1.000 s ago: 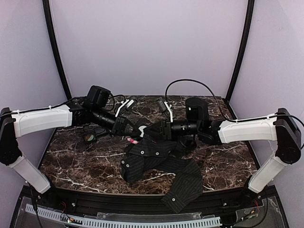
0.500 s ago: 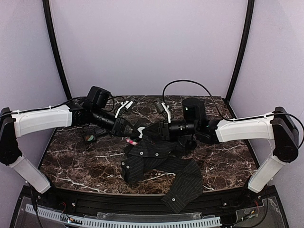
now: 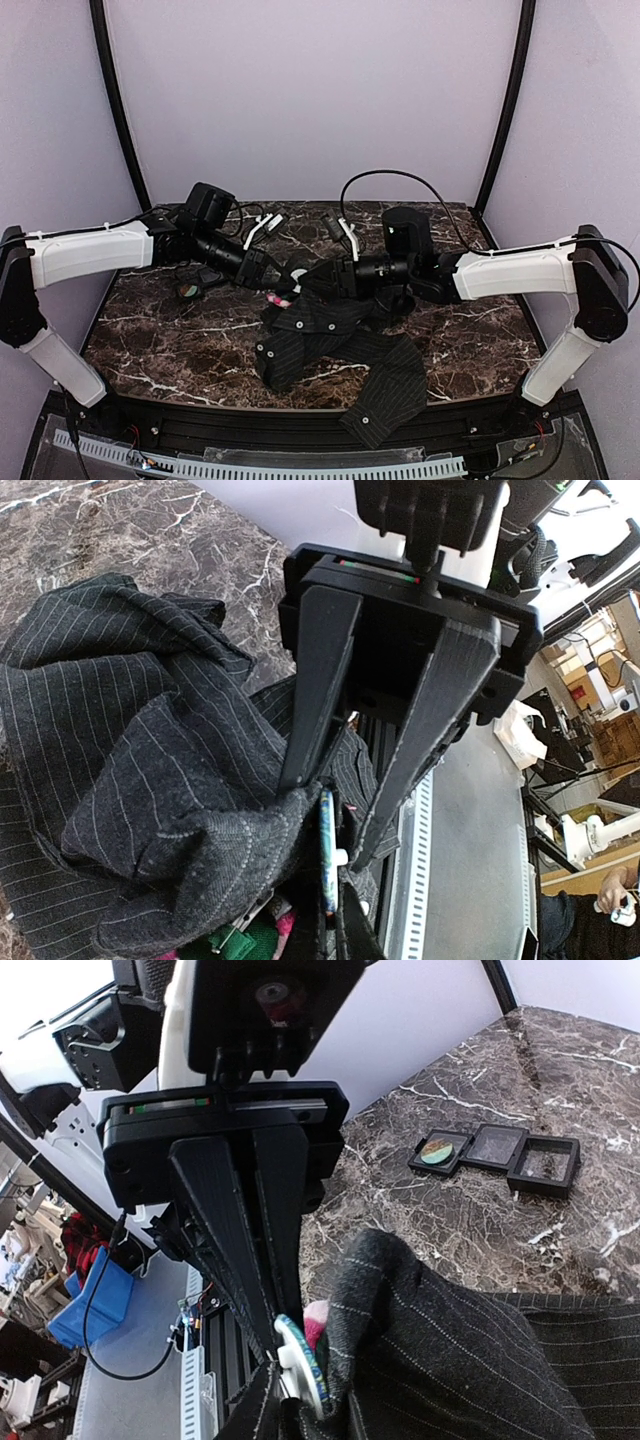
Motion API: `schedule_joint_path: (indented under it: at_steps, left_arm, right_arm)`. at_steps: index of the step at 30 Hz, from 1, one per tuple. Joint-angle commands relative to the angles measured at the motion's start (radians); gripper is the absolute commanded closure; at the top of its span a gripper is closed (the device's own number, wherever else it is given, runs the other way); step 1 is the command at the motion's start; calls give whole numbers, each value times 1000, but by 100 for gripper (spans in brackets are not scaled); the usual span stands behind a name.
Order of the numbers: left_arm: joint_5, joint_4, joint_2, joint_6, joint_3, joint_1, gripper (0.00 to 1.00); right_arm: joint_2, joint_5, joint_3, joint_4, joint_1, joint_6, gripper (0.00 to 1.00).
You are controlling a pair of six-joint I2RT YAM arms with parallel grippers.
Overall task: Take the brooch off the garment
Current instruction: Open the brooch with the crumpled clothing.
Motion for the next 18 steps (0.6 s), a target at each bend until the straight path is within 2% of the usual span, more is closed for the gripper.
schedule_joint_path:
  at_steps: [1,4,10,13,18]
  left_arm:
    - [7,-5,7,41,42,-23,99]
    - [-22,-61,18,63,63,-22,99]
    - [-105,-139,32,100,95,-9,99]
    - [-120,-142,28,101,96,3,99]
    - [-122,-132,21,93,90,11,99]
  right_arm:
    - [-7,17,-7,14,12,6,74]
    - [-39,38,-16,13,11,8,64]
    - [-106,90,-35,-35,2,-21,30]
    - [-131,129,-47,-80,-4,-47,19]
    - [-154,192,-76,-140,3,-76,16]
